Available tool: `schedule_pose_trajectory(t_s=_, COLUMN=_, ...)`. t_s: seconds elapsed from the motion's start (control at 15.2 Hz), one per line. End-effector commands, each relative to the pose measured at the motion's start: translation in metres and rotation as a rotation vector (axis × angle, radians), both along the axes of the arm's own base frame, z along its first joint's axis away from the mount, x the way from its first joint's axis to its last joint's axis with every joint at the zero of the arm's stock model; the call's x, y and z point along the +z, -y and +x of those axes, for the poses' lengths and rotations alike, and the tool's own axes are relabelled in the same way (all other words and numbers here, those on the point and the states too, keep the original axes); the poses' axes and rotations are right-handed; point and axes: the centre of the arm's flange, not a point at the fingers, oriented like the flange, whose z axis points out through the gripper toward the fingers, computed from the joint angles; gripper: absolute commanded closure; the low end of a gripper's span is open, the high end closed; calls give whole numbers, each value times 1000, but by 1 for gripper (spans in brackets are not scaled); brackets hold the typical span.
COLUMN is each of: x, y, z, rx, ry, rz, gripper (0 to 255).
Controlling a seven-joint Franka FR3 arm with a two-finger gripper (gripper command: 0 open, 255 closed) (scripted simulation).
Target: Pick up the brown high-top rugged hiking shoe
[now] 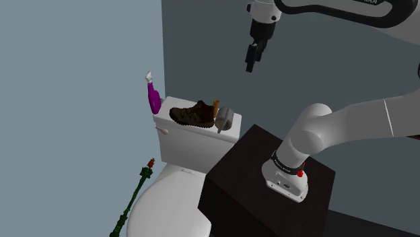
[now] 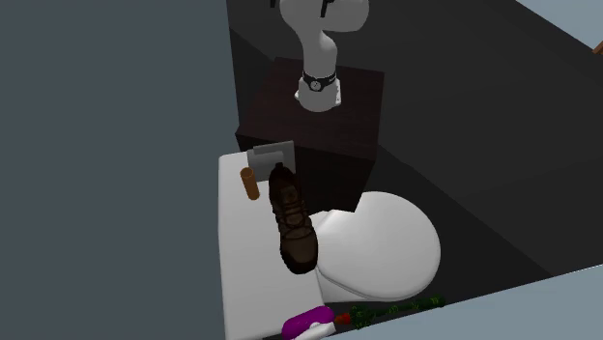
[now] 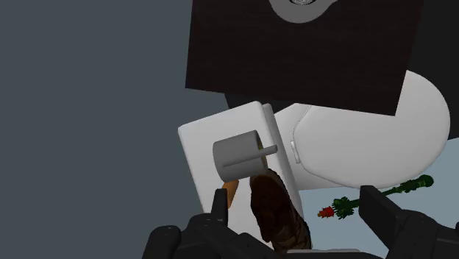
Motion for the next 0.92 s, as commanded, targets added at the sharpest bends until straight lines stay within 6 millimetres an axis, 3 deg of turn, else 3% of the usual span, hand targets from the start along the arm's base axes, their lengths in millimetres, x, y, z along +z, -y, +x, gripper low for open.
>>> schedule_pose_trajectory(t_s=0.0, x=0, y=0, z=0, rx=0, ry=0, rz=0, gripper=0)
schedule_pose_trajectory(t_s=0.86, x=-142, y=3, z=80, rx=-322, ry=85, rz=185, gripper=0)
